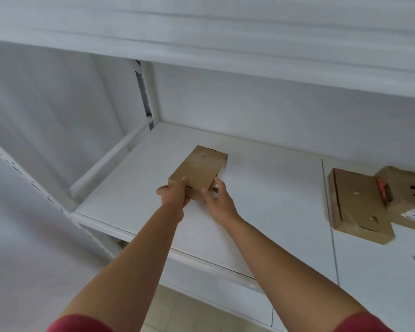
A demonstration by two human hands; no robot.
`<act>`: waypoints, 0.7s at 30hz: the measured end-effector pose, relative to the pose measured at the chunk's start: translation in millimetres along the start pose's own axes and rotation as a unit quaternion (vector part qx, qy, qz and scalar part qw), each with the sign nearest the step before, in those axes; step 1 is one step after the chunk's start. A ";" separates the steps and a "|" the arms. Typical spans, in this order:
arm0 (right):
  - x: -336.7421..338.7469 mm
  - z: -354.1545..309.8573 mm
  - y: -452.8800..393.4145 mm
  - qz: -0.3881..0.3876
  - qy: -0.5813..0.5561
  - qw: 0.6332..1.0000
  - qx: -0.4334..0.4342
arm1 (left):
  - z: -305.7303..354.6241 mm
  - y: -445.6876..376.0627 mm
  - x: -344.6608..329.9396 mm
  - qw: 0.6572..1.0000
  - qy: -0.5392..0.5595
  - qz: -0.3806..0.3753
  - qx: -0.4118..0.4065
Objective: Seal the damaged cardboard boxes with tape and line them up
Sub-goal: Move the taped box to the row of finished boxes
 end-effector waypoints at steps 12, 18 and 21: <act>-49.9 -40.1 -65.0 0.049 -0.050 0.997 -0.044 | 52.8 -64.0 13.3 0.999 -0.028 -0.007 -0.045; -83.0 -75.1 -96.5 0.082 -0.017 0.995 -0.060 | 93.7 -108.6 24.3 0.969 -0.237 0.042 -0.054; -100.7 -83.1 -109.3 0.092 0.001 0.993 -0.073 | 107.8 -127.0 28.8 0.945 -0.318 0.035 -0.066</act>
Point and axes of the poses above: each hand's wrist, its own y-axis away from the middle knuckle, its own x-axis out of the back of the hand, z = x × y, the point moved 6 cm from there along -y, towards the middle knuckle, and after that the axes turned 8 degrees about y, right-handed, at the moved point
